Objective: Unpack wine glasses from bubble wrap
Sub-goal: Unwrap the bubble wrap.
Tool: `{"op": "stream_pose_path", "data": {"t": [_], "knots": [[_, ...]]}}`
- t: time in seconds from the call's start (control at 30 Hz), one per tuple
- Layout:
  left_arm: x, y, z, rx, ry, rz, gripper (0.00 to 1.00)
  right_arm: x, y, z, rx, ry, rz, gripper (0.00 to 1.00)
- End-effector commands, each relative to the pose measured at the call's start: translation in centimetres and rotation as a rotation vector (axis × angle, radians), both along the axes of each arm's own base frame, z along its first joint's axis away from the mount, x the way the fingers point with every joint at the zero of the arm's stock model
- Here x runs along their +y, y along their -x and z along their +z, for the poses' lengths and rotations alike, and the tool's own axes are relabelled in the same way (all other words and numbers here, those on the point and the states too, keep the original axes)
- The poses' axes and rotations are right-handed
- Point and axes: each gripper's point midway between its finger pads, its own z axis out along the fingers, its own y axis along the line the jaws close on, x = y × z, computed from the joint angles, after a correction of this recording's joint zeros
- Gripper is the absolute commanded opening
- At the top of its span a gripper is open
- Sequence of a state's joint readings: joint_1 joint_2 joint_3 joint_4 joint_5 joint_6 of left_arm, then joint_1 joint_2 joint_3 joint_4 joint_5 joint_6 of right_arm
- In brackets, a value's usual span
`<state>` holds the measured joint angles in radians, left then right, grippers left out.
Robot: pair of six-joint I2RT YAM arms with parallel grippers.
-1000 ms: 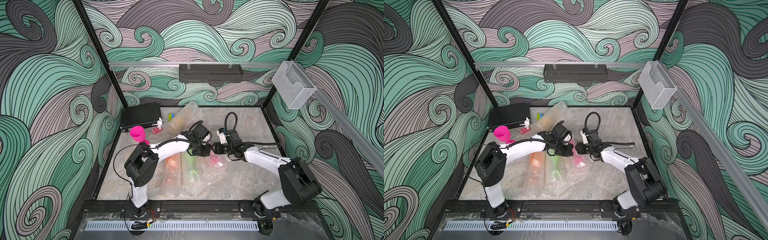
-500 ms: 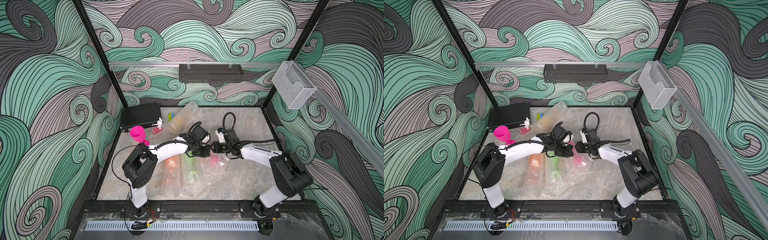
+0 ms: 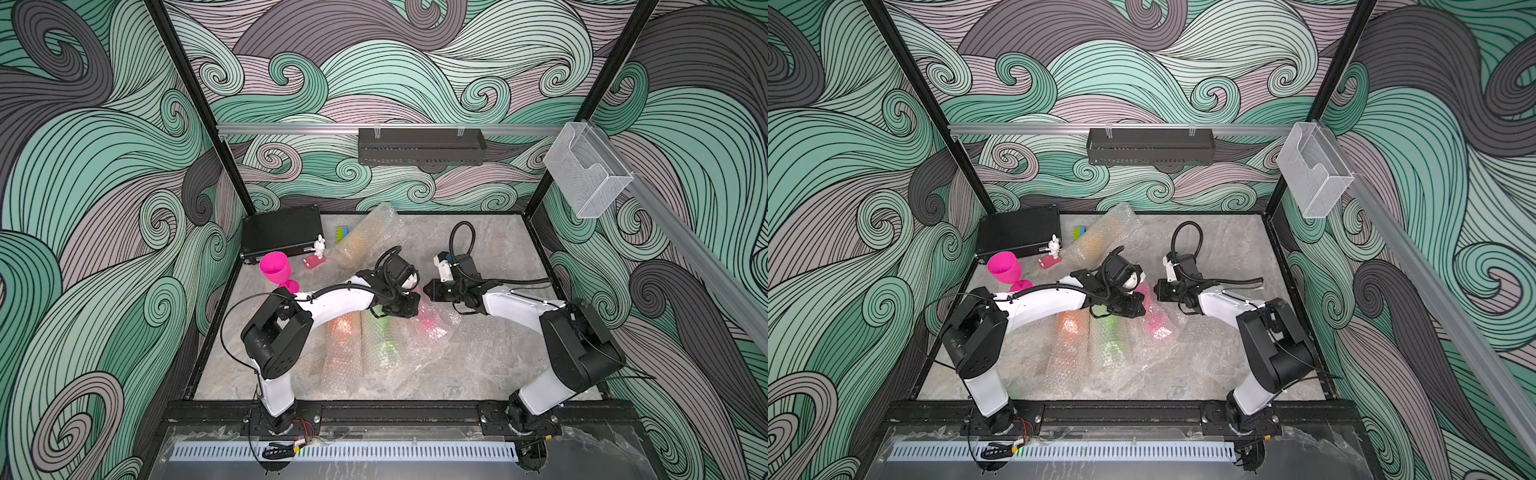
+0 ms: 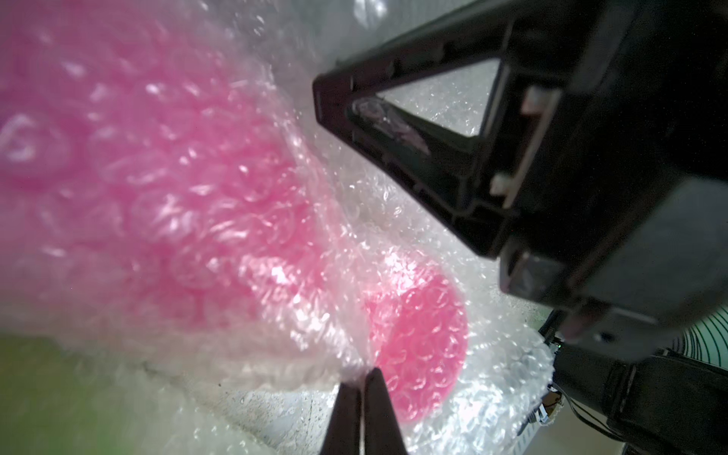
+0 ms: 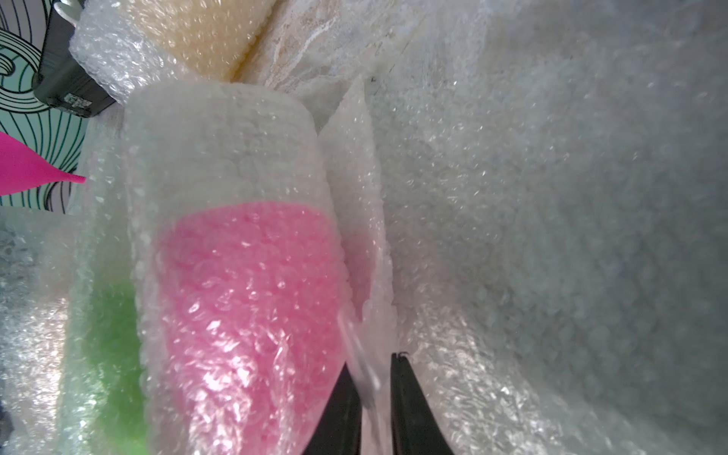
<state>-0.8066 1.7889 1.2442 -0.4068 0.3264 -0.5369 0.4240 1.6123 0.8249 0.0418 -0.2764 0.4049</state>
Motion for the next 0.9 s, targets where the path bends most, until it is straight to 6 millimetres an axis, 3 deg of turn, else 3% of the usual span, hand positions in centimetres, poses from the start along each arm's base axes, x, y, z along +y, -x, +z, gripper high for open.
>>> {"op": "stream_pose_path", "data": {"t": [0.0,0.3,0.43,0.57,0.87], "knots": [[0.2,0.4,1.4,-0.029,0.016,-0.021,0.0,-0.2,-0.6,2.1,-0.059,-0.035,-0.013,0.13],[-0.5,-0.6,2.7,-0.101,0.054,-0.023,0.0,-1.8,-0.1,5.0,-0.119,-0.057,-0.046,0.03],[-0.6,-0.8,2.9,-0.109,0.051,-0.029,0.0,-2.8,0.5,4.8,-0.103,-0.034,-0.045,0.13],[-0.5,-1.0,2.8,-0.134,0.053,-0.036,0.0,-4.9,0.7,4.6,-0.094,-0.047,-0.099,0.05],[-3.8,-2.2,4.1,-0.165,0.165,-0.076,0.0,-8.5,1.4,7.8,-0.181,-0.014,-0.198,0.03]]}}
